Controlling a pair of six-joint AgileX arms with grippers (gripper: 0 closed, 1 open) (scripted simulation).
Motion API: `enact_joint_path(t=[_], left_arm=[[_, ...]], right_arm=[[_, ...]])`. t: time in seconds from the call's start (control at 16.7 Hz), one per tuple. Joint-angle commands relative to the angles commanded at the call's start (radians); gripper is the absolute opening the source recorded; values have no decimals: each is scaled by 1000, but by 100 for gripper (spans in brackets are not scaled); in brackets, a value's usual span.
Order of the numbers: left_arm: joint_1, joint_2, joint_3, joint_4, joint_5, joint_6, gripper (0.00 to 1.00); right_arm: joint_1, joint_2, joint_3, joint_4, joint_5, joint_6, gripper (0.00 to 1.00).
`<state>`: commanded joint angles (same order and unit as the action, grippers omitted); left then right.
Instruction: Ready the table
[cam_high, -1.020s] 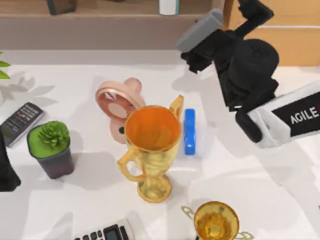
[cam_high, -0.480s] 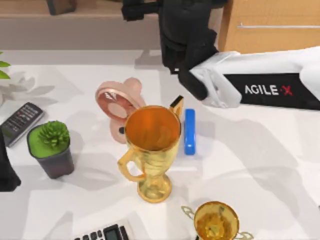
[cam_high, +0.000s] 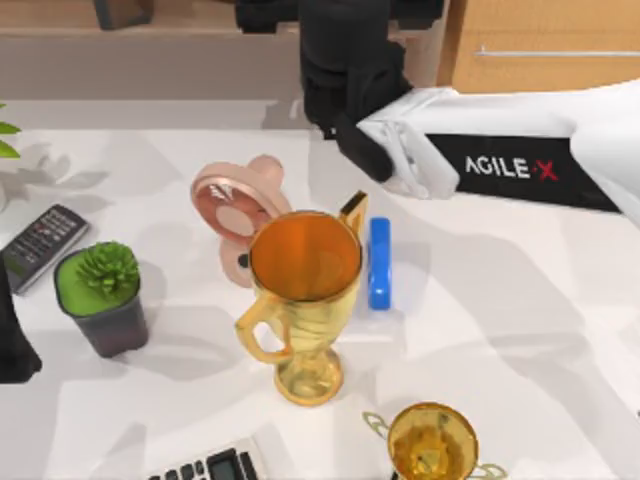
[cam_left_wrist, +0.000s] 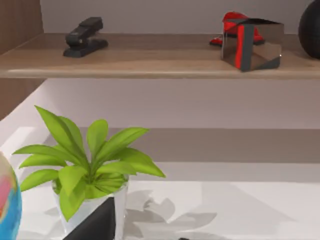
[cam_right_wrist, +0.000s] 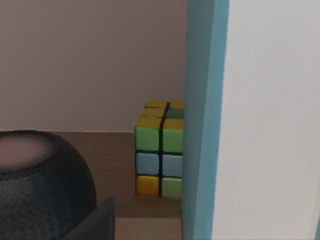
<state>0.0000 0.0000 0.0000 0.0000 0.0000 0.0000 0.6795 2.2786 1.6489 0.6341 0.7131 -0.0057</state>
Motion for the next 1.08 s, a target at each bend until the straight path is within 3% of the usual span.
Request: enact_joint_path(t=[0.72, 1.08], left_arm=[[0, 0, 0, 0, 0, 0, 100], [0, 0, 0, 0, 0, 0, 100]], right_arm=[[-26, 58, 103, -44, -25, -1, 100], [-26, 58, 103, -44, -25, -1, 55]])
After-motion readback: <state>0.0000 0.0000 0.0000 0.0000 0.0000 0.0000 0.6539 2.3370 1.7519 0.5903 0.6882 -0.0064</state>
